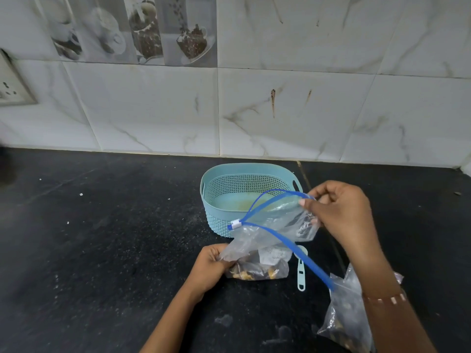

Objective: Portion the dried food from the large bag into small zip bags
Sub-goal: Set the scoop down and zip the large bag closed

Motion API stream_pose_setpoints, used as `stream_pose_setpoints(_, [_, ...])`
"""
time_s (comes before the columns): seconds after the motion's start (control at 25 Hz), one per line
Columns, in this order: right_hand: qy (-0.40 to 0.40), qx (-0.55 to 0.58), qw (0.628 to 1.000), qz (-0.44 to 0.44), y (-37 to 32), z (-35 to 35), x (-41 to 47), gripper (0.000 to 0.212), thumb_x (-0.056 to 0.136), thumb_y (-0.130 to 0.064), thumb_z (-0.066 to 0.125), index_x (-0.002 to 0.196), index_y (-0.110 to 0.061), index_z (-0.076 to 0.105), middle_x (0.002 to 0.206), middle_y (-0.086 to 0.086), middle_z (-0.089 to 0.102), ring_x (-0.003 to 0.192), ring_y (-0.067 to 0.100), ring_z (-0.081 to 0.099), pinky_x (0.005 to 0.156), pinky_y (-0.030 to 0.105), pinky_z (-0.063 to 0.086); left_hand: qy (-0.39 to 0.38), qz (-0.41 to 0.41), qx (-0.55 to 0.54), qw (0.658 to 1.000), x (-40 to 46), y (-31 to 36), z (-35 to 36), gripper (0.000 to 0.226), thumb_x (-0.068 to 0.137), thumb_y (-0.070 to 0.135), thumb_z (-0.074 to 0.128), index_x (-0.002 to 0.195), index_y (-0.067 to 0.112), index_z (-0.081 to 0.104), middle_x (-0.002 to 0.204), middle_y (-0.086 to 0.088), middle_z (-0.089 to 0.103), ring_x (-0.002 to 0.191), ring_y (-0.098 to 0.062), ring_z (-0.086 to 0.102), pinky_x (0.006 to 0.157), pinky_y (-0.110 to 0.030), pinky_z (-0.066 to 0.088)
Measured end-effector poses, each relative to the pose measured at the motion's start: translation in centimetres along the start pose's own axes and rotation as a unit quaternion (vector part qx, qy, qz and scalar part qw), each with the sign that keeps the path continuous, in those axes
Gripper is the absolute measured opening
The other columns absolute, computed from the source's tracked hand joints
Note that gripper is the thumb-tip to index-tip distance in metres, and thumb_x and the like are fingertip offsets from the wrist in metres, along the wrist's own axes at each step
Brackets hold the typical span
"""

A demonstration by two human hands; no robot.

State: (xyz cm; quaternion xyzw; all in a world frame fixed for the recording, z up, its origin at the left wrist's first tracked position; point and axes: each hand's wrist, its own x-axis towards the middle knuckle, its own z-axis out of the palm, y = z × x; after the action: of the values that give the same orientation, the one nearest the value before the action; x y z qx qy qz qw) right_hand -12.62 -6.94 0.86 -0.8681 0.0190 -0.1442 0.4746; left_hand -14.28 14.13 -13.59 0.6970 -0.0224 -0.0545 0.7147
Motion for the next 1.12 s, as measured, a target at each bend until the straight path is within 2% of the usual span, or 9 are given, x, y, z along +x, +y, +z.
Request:
stream_pose_setpoints(0.16, [0.014, -0.069, 0.988, -0.137, -0.7, 0.0, -0.4, 0.028, 0.069, -0.034, 0.076, 0.091, -0.020, 0.068, 0.092, -0.001, 0.061, 0.084, 0.013, 0.056, 0.080, 0.027, 0.047, -0.004, -0.011, -0.003, 1.000, 0.2, -0.4, -0.5, 0.039, 0.081, 0.022, 0.067, 0.085, -0.016, 0.063, 0.076, -0.020, 0.061, 0.065, -0.022, 0.050, 0.056, -0.022, 0.041])
stream_pose_setpoints(0.32, [-0.247, -0.170, 0.926, -0.229, -2.9, 0.7, -1.4, 0.088, 0.048, -0.071, 0.064, 0.128, -0.043, 0.044, 0.136, -0.018, 0.037, 0.129, 0.003, 0.026, 0.109, 0.024, 0.018, -0.004, -0.015, 0.011, 1.000, 0.2, -0.2, -0.3, 0.014, 0.076, 0.006, 0.065, 0.063, 0.010, 0.071, 0.060, -0.007, 0.063, 0.053, -0.011, 0.052, 0.053, -0.022, 0.040])
stream_pose_setpoints(0.4, [-0.323, -0.223, 0.885, -0.252, -3.5, 2.1, -1.9, 0.070, 0.059, -0.057, 0.073, 0.123, -0.035, 0.053, 0.129, -0.015, 0.049, 0.123, 0.001, 0.038, 0.107, 0.021, 0.025, -0.004, -0.019, 0.012, 1.000, 0.2, -0.1, -0.1, 0.019, 0.074, 0.004, 0.062, 0.060, 0.013, 0.070, 0.058, -0.004, 0.064, 0.052, -0.010, 0.053, 0.052, -0.020, 0.041])
stream_pose_setpoints(0.52, [-0.330, -0.175, 0.902, -0.217, -4.5, 2.2, -1.9, 0.030, 0.070, -0.039, 0.075, 0.093, -0.022, 0.069, 0.093, -0.008, 0.070, 0.090, 0.000, 0.060, 0.087, 0.026, 0.046, 0.004, -0.016, 0.000, 1.000, -0.2, 0.1, 0.1, 0.014, 0.076, 0.008, 0.062, 0.066, 0.005, 0.071, 0.059, -0.008, 0.063, 0.052, -0.010, 0.051, 0.051, -0.020, 0.039])
stream_pose_setpoints(0.64, [-0.352, -0.123, 0.906, -0.200, -5.1, 1.1, -2.5, 0.043, 0.059, -0.047, 0.079, 0.096, -0.030, 0.066, 0.097, -0.016, 0.064, 0.095, -0.006, 0.053, 0.087, 0.016, 0.043, 0.005, -0.017, -0.002, 1.000, 0.1, -0.1, -0.1, 0.016, 0.081, 0.004, 0.058, 0.073, -0.007, 0.067, 0.062, -0.013, 0.063, 0.054, -0.014, 0.051, 0.052, -0.024, 0.038])
stream_pose_setpoints(0.72, [-0.359, -0.227, 0.874, -0.235, -5.0, 1.3, -3.1, 0.058, 0.058, -0.051, 0.078, 0.112, -0.037, 0.058, 0.110, -0.019, 0.054, 0.107, -0.002, 0.042, 0.095, 0.019, 0.033, 0.003, -0.029, -0.006, 1.000, 0.4, -0.2, -0.4, 0.016, 0.082, -0.004, 0.053, 0.075, -0.007, 0.067, 0.062, -0.010, 0.064, 0.054, -0.012, 0.053, 0.052, -0.023, 0.039])
stream_pose_setpoints(0.8, [-0.319, -0.329, 0.848, -0.267, -4.4, 2.0, -3.1, 0.047, 0.072, -0.043, 0.071, 0.116, -0.033, 0.056, 0.114, -0.012, 0.053, 0.112, 0.007, 0.038, 0.099, 0.024, 0.024, 0.003, -0.036, -0.013, 0.999, 0.5, 0.0, -0.4, 0.014, 0.079, -0.003, 0.056, 0.074, -0.005, 0.069, 0.065, -0.011, 0.066, 0.056, -0.014, 0.055, 0.054, -0.023, 0.040])
stream_pose_setpoints(0.92, [-0.198, -0.263, 0.902, -0.279, -4.0, 2.0, -2.0, 0.009, 0.087, -0.023, 0.057, 0.091, -0.019, 0.064, 0.082, -0.007, 0.058, 0.084, 0.015, 0.049, 0.076, 0.029, 0.036, 0.022, -0.022, 0.000, 1.000, 0.1, 0.0, 0.2, 0.014, 0.082, 0.003, 0.063, 0.072, 0.000, 0.071, 0.063, -0.005, 0.070, 0.053, -0.010, 0.059, 0.053, -0.019, 0.044])
stream_pose_setpoints(1.12, [-0.114, -0.075, 0.959, -0.247, -3.6, 2.5, -1.2, 0.007, 0.084, -0.015, 0.063, 0.088, -0.013, 0.068, 0.076, 0.004, 0.067, 0.071, 0.024, 0.059, 0.066, 0.037, 0.049, 0.029, -0.011, 0.045, 0.998, -0.6, -0.3, 1.1, 0.018, 0.081, 0.003, 0.066, 0.069, 0.015, 0.073, 0.056, 0.008, 0.069, 0.053, 0.000, 0.061, 0.054, -0.013, 0.044])
